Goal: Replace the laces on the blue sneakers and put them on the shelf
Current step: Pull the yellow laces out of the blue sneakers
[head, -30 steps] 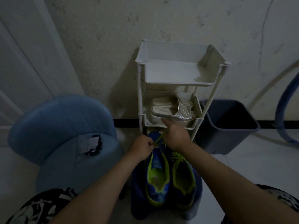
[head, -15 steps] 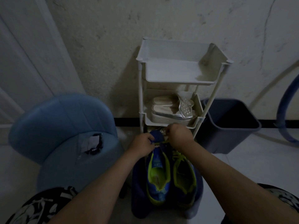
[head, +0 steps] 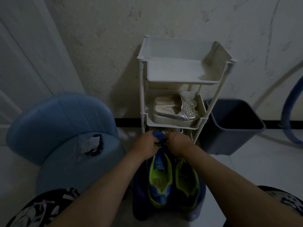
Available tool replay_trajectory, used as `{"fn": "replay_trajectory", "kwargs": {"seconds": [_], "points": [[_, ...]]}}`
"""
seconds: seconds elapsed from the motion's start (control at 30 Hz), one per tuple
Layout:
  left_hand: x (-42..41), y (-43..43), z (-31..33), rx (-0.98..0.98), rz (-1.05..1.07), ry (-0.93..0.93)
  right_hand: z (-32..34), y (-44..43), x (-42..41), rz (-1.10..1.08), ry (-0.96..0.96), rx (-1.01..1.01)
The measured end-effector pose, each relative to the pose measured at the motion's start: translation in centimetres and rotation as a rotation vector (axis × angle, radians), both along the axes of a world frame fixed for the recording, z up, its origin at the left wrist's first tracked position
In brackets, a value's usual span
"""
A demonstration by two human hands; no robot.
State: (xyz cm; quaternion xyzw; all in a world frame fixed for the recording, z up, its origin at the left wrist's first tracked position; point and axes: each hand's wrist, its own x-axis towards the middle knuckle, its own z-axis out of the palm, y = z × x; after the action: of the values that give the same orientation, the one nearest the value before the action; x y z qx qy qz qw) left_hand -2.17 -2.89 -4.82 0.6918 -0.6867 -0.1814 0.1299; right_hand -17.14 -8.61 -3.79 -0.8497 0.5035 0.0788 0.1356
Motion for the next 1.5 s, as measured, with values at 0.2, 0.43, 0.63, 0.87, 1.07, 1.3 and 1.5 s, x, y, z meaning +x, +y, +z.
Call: {"fn": "replay_trajectory", "kwargs": {"seconds": [0.2, 0.43, 0.63, 0.87, 1.07, 1.3, 1.5], "points": [[0.0, -0.4, -0.1, -0.05, 0.079, 0.041, -0.4, -0.1, 0.0, -0.063, -0.085, 0.012], [-0.2, -1.1, -0.8, -0.039, 0.053, -0.027, -0.2, 0.3, 0.1, -0.114, -0.153, 0.057], [0.0, -1.6, -1.2, -0.013, 0.014, -0.101, -0.2, 0.4, 0.3, -0.133, -0.161, 0.139], [-0.2, -1.9, -1.4, 0.061, -0.041, -0.196, 0.2, 0.3, 0.2, -0.158, -0.192, 0.194], [0.8, -1.6, -1.9, -0.005, -0.011, -0.081, 0.0, 0.5, 0.2, -0.173, -0.251, 0.176], [1.7, -0.7, -2.6, -0.014, 0.021, 0.088, -0.5, 0.7, 1.2, -0.051, -0.22, 0.031], [1.6, -0.4, -2.4, -0.01, 0.051, 0.173, -0.4, 0.7, 2.1, -0.014, -0.169, -0.063]]}}
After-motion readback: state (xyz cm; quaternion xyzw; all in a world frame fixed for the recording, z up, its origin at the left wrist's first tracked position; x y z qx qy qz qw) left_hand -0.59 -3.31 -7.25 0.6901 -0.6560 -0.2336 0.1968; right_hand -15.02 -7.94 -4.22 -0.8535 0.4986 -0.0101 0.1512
